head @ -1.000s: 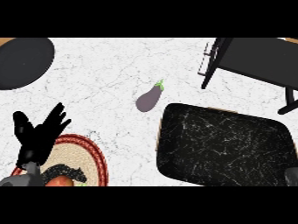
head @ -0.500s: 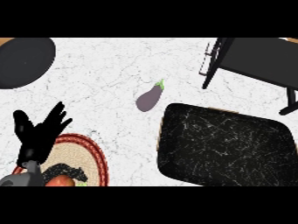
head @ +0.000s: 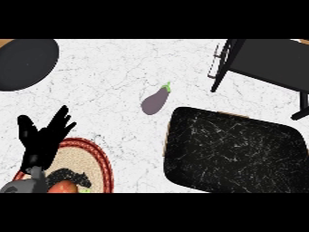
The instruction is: Pick the bell pepper from the tray and place it in the tiered shelf
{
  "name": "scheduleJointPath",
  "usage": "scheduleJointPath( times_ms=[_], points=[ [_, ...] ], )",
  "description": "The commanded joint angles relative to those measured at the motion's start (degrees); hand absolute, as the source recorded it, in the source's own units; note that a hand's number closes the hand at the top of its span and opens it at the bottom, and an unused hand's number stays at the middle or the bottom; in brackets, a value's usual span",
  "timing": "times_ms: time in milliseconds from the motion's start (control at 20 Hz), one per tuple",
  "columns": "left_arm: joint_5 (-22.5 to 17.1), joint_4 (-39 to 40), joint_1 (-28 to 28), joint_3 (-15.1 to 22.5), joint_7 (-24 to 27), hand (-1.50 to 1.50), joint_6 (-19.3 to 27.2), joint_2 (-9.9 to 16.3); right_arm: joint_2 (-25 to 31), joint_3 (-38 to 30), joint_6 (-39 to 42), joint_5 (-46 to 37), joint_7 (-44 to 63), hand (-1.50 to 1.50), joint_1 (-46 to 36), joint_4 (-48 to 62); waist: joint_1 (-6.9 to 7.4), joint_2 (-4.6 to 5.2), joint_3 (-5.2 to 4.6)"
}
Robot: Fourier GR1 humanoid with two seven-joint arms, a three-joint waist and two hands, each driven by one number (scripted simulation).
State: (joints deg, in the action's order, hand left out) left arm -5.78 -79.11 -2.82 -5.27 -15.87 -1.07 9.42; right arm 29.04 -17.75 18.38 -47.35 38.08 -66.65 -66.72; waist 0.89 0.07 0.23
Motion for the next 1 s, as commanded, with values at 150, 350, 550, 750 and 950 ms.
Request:
scheduleJointPath(
  times_ms=[150,350,550,750,950],
  points=[
    [1.1,1.3,0.1,1.0,-0.3,0.0,0.3,-1.1,2.2,-0.5,-8.9,-1.5,-9.1,1.5,-1.1,14.0,0.1,0.25,-0.24],
    [1.4,1.1,-0.2,0.9,-1.8,0.0,0.9,-1.2,2.9,0.3,-8.7,-1.3,-10.6,1.5,-1.3,15.0,-0.28,0.06,-0.24],
    [0.4,4.5,1.8,-1.2,3.7,0.0,-0.9,-0.6,2.4,0.4,-15.9,-2.8,-15.6,1.5,-0.8,20.7,0.18,0.33,-0.26],
    [0.9,1.3,-2.2,0.0,-4.0,0.0,0.7,-0.5,5.8,-1.0,-12.4,-0.3,-18.7,1.5,-3.9,23.6,-0.21,0.17,-0.24],
    [0.2,2.7,-0.5,-1.1,-0.3,0.0,-0.9,-0.2,2.5,1.0,-15.0,-1.6,-16.5,1.5,-5.0,24.3,-0.07,0.11,-0.26]
  ],
)
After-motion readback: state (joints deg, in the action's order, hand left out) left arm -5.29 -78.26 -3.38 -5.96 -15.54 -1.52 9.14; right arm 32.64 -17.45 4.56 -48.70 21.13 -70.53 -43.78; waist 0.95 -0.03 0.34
